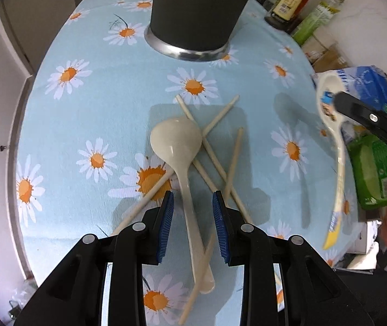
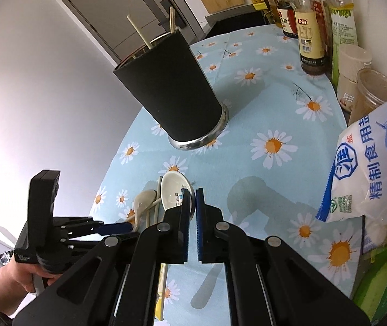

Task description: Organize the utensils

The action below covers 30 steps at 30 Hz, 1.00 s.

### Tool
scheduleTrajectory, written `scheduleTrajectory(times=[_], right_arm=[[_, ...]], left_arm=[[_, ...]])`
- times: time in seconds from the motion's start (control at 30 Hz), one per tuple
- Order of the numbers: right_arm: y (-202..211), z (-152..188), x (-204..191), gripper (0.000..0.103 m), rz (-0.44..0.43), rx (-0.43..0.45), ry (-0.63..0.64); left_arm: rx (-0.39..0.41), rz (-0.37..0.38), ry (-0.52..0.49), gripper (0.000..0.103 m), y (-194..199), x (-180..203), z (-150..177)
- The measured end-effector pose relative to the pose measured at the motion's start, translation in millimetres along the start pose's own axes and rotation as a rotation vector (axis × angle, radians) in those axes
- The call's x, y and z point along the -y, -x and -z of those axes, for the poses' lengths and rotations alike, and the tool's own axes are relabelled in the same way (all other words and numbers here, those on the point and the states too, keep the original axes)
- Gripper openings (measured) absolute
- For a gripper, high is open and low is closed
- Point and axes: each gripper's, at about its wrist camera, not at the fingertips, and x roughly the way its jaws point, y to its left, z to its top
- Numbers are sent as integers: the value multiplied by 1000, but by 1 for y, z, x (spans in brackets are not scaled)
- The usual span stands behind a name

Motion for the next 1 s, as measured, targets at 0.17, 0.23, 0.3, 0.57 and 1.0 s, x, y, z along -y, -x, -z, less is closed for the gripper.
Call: scheduleTrajectory(times=[0.17, 0.23, 0.3, 0.57, 1.0], right_arm=[[10, -3, 4, 5, -56, 20, 4], [14, -4, 5, 5, -80, 26, 11], [18, -4, 6, 5, -94, 30, 16], [20, -6, 13, 5, -149, 29, 20], [24, -13, 20, 5, -189, 62, 9]], left_arm=[[-43, -68, 26, 28, -5, 8, -11], [-60, -94, 24, 28, -8, 12, -16], [-75, -119, 29, 28, -10, 15, -22], [-100, -177, 28, 7, -16, 30, -35], [-22, -179, 50, 6, 8, 34, -21]])
